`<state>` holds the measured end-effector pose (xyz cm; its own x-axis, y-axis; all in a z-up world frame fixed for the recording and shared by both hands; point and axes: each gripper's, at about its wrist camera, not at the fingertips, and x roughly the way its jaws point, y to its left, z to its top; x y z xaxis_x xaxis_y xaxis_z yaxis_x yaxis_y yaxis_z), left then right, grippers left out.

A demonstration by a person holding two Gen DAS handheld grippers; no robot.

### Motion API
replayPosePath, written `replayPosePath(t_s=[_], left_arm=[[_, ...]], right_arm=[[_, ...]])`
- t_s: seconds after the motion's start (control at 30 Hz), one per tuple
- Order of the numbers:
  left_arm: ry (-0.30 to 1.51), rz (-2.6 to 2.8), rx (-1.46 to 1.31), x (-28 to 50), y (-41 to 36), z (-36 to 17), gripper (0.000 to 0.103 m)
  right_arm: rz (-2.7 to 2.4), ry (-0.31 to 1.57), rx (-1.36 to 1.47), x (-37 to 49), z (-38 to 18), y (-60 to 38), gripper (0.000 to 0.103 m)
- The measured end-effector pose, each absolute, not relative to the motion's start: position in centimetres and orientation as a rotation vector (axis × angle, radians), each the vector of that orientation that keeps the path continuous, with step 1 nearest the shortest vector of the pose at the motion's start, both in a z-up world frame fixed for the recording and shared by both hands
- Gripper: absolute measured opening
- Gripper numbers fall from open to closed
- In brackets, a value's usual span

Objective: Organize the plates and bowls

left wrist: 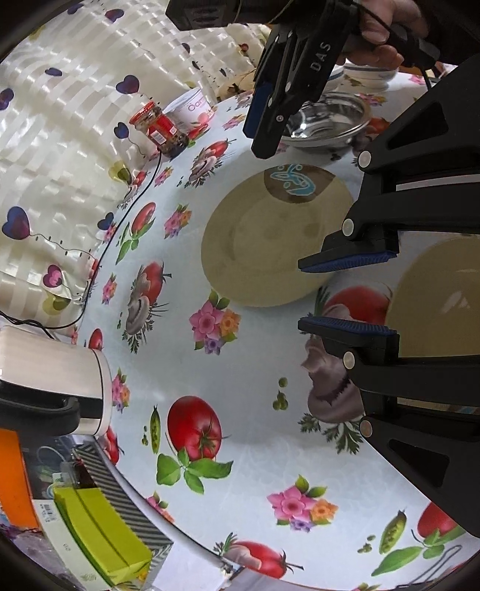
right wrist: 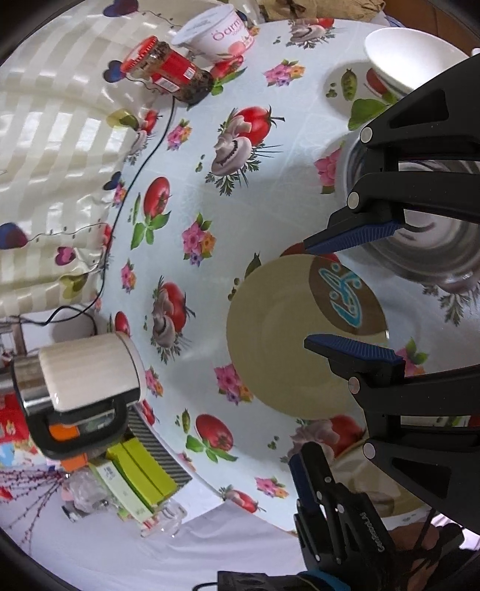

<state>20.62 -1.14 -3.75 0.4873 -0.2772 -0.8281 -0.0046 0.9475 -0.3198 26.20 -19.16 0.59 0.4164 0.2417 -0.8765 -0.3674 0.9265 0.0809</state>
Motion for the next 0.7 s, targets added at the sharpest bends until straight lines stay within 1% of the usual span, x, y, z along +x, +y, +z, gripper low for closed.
replayPosePath(t_s=[0.5,0.7], left_arm=[[1.126,-0.146,-0.343,23.2,-1.7,-5.9,0.026],[1.148,-0.149,-0.350,23.5,-2.2,-6.5,0.026]], right_arm=[[0.380,1.219,-0.107,30.1,-3.2,-19.4,0.043],[0.372,1.261,-0.118,30.7,-4.4,-19.4,0.039]])
